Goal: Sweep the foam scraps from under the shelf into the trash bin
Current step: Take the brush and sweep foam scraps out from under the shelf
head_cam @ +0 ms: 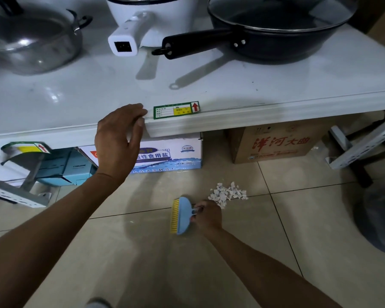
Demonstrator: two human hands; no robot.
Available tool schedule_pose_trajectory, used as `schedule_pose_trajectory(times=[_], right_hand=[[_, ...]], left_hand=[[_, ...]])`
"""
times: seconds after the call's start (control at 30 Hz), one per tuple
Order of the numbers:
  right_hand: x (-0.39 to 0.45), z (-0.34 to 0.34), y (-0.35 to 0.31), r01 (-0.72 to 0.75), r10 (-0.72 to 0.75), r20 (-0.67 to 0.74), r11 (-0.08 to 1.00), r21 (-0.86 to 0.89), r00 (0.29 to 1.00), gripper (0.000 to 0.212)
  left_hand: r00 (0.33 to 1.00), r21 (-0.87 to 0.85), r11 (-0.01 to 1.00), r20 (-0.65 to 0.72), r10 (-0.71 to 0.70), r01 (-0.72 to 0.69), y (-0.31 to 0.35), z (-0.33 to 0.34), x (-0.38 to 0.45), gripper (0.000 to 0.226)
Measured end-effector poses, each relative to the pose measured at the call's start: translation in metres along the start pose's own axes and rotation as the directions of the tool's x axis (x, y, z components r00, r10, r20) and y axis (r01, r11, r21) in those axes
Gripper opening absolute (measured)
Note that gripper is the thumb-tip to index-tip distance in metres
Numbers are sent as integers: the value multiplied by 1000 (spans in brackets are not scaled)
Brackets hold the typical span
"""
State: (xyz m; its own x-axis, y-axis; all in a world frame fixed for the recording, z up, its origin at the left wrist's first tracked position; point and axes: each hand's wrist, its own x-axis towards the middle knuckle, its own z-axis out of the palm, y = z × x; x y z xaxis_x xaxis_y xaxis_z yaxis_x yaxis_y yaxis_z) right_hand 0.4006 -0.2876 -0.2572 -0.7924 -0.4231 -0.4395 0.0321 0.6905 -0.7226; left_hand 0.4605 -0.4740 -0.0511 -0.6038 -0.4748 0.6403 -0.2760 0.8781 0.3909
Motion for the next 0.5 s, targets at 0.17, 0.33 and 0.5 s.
schedule_pose_trajectory(times=[0.17, 0.33, 0.5], right_hand=[[17, -31, 13, 11, -16, -40, 993, -116, 999, 28], [31, -82, 37, -82, 75, -195, 996, -32, 978, 29], [27, -125, 61, -143, 145, -290, 989, 28, 946, 30]], left_hand=[[995, -30, 998, 83, 52, -50, 23, 5, 0, 28], [944, -52, 968, 214, 252, -246, 62, 37, 6, 35], [949, -57, 969, 198, 245, -239, 102, 75, 14, 35]])
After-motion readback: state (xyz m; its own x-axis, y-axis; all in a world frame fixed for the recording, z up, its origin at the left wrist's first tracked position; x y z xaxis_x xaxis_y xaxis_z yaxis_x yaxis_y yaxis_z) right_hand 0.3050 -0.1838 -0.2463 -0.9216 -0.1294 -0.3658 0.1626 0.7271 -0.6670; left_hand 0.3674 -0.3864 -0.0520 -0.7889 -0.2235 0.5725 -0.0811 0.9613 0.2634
